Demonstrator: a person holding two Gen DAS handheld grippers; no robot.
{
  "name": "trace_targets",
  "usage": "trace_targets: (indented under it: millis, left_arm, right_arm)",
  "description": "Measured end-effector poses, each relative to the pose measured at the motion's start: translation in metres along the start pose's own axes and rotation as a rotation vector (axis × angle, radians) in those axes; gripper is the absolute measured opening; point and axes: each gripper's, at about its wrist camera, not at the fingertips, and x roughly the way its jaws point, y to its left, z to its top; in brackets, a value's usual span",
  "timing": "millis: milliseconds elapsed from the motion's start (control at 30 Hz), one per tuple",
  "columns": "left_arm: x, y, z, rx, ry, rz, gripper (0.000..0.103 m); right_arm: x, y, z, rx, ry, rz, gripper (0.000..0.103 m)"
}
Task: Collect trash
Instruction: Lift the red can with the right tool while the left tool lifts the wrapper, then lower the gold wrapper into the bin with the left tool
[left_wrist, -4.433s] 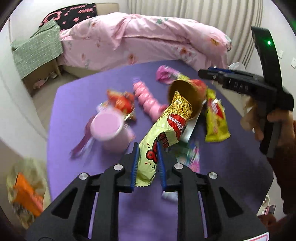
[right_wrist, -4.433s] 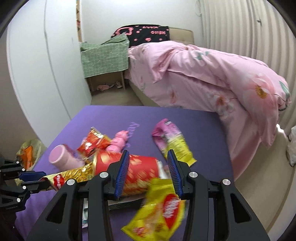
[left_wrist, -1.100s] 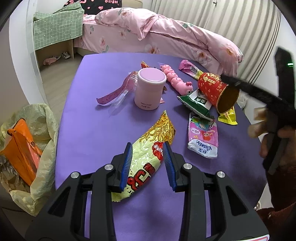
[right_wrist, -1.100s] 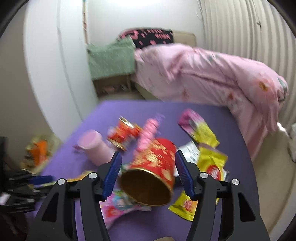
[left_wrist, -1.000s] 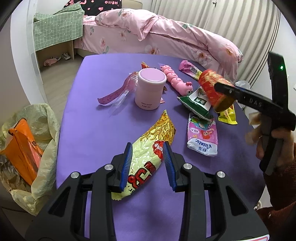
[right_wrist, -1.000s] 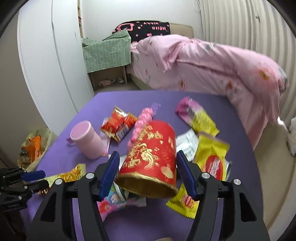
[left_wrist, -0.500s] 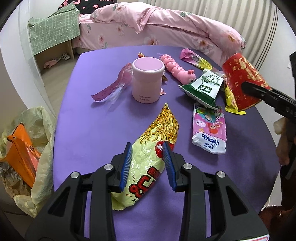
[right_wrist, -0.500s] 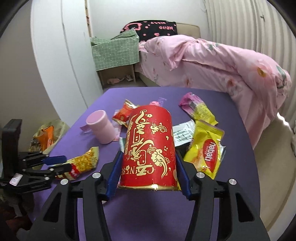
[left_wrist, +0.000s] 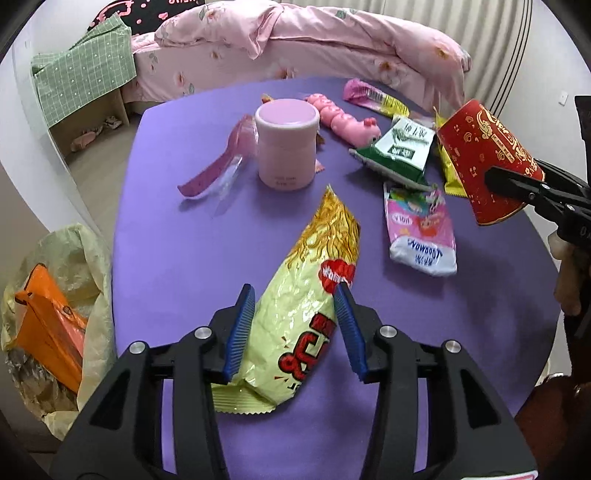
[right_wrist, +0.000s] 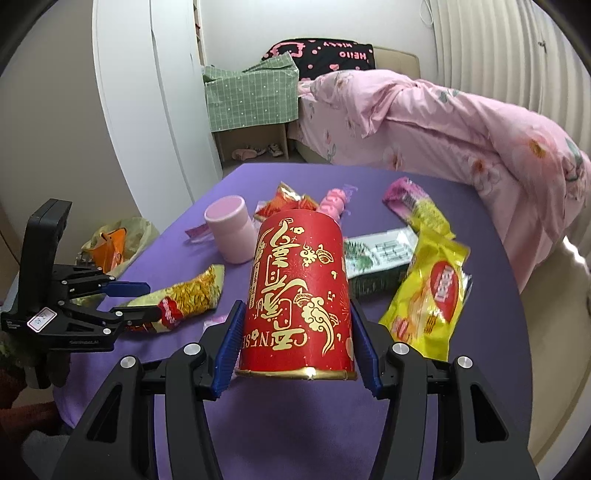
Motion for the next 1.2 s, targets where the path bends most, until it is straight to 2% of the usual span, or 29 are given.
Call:
trace_targets:
  millis: [267,367,467,567,700,900,1200]
  left_arm:
    - [0.001,-0.016,-0.006,0.013,0.051,0.064,0.042]
    - [-0.002,-0.021,-0.009,0.013,0.055,0.091,0.034]
    - [-0.008,-0.020,-0.014,-0.021,0.052,0.076,0.027]
    - [-0.020,-0.017,-0.021,-0.065,0.033,0.058,0.022]
    - [-0.050,-0.011,-0.028,-0.100,-0.029,0.084,0.021]
    - [-0.100,0.013,-0.031,-0.168,-0.139,0.170,0.021]
    - [-0.156,0.100,-0.053,-0.375,-0.228,0.301,0.021]
  right_arm:
    - [0.007,-0.007,-0.015,0.033,0.038,0.008,0.052]
    - [0.006,-0.008,-0.016,0.040,0.034,0.011,0.052]
    - [0.004,-0.005,-0.015,0.042,0.029,0.019,0.052]
    - [0.000,-0.001,-0.013,0.036,0.020,0.035,0.052]
    - [-0.006,0.015,-0.004,0.002,0.001,0.058,0.052]
    - [-0.010,0.059,0.026,-0.087,-0.048,0.121,0.052]
    - [0.005,0.143,0.075,-0.239,-0.080,0.223,0.052]
